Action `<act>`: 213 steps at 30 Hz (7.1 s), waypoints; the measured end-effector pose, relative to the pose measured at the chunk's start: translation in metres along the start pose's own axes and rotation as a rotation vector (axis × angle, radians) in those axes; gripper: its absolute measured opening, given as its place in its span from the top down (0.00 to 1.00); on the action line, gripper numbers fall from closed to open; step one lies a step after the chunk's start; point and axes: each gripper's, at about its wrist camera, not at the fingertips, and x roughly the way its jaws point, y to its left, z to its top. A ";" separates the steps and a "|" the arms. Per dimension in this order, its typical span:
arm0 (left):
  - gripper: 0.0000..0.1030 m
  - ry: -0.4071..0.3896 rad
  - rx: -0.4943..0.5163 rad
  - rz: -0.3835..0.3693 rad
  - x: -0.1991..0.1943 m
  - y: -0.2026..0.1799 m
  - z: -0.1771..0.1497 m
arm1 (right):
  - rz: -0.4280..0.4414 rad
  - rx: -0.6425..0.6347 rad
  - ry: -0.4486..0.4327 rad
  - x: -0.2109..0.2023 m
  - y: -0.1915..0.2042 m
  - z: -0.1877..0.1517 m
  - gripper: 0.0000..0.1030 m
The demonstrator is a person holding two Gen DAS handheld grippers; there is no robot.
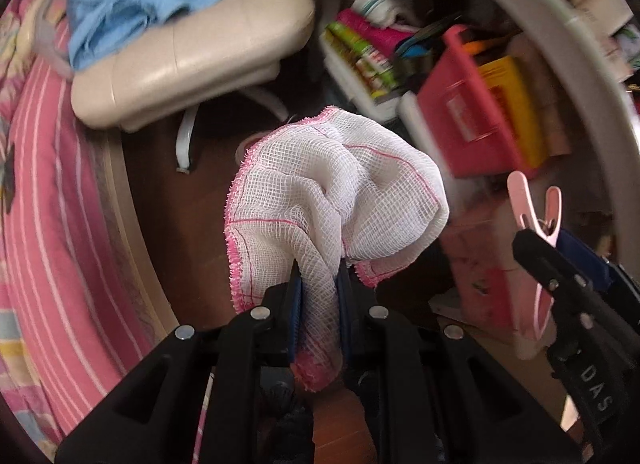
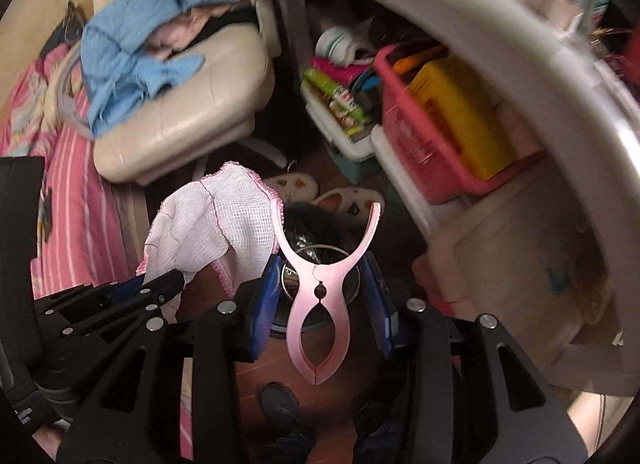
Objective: Collect trash
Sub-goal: 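Carry the cloth and clip in both grippers over the trash bin, then open both grippers to drop cloth and clip into the bin, then move both tools back up to the table, then lower left gripper onto the white tape roll while right gripper approaches the sunglasses, then close left gripper on the tape roll while right gripper grasps the red sunglasses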
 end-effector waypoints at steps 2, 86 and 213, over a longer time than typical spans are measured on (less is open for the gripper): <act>0.85 0.012 -0.011 0.003 0.023 0.005 -0.006 | -0.001 -0.020 0.009 0.023 0.003 -0.006 0.59; 0.19 -0.117 0.320 -0.086 -0.243 -0.143 0.032 | -0.168 0.309 -0.202 -0.262 -0.098 0.030 0.08; 0.86 0.084 0.192 -0.154 -0.073 -0.373 0.145 | -0.020 0.366 -0.034 -0.092 -0.406 0.141 0.85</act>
